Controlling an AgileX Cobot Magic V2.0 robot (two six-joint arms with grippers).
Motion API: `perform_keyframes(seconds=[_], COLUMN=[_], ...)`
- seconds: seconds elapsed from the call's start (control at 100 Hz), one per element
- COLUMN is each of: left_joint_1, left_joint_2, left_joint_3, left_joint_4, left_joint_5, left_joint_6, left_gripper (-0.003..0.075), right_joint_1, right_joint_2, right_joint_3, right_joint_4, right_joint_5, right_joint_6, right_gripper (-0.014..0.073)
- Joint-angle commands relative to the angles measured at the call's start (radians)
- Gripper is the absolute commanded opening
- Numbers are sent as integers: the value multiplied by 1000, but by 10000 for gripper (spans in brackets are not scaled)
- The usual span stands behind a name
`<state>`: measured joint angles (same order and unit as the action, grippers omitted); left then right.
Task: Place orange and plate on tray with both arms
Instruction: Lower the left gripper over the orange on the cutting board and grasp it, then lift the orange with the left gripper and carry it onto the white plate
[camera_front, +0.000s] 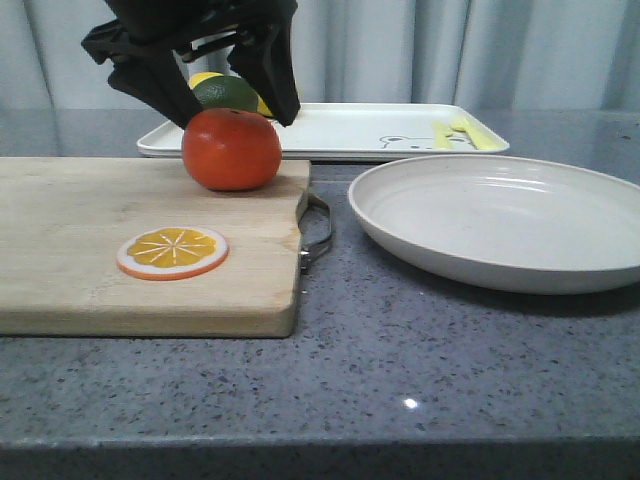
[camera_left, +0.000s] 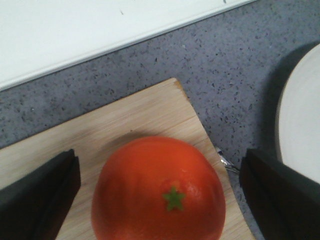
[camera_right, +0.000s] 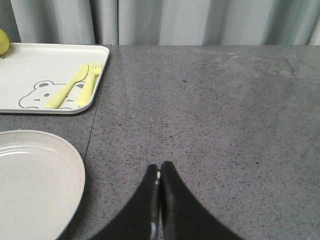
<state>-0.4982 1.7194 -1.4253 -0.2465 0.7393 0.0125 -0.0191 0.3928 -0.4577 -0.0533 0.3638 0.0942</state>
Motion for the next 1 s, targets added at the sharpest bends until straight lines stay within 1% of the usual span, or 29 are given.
perform_keyframes(seconds=[0.0,0.17,0.27,0.37,0.49,0.56,0.7,0.79,0.99], left_joint_1=[-9,-9,-9,-9,-9,-9,-9,-9,-26], left_joint_2=[-29,-22,-22,-22,-22,-22,-22,-22,-22], left_joint_3=[-33,-33,-33,-33,-33,-33,-38,-57,-161], left_joint_4=[-31,-39,-39,-41,-43,-43,-43,-43,-43], left_joint_5=[-30,-30,-26,-24,-24,-24,-17,-2,57], left_joint_6=[0,0,0,0,0,0,0,0,4], left_gripper=[620,620,607,544,441,393,330,312,313], right_joint_1=[1,1,1,1,1,1,1,1,1], right_joint_2=[14,14,14,14,14,14,14,14,14], right_joint_3=[-35,-35,-35,-35,-35,-35,-35,-35,-35], right_joint_4=[-3,-3,-3,-3,-3,-3,-3,-3,-3], right_joint_5=[-67,-66,-66,-66,-66,-66,-66,-66,-66], right_joint_6=[2,2,2,2,2,2,2,2,2], right_gripper=[-67,-67,-67,-67,-67,-67,-67,-67,-67])
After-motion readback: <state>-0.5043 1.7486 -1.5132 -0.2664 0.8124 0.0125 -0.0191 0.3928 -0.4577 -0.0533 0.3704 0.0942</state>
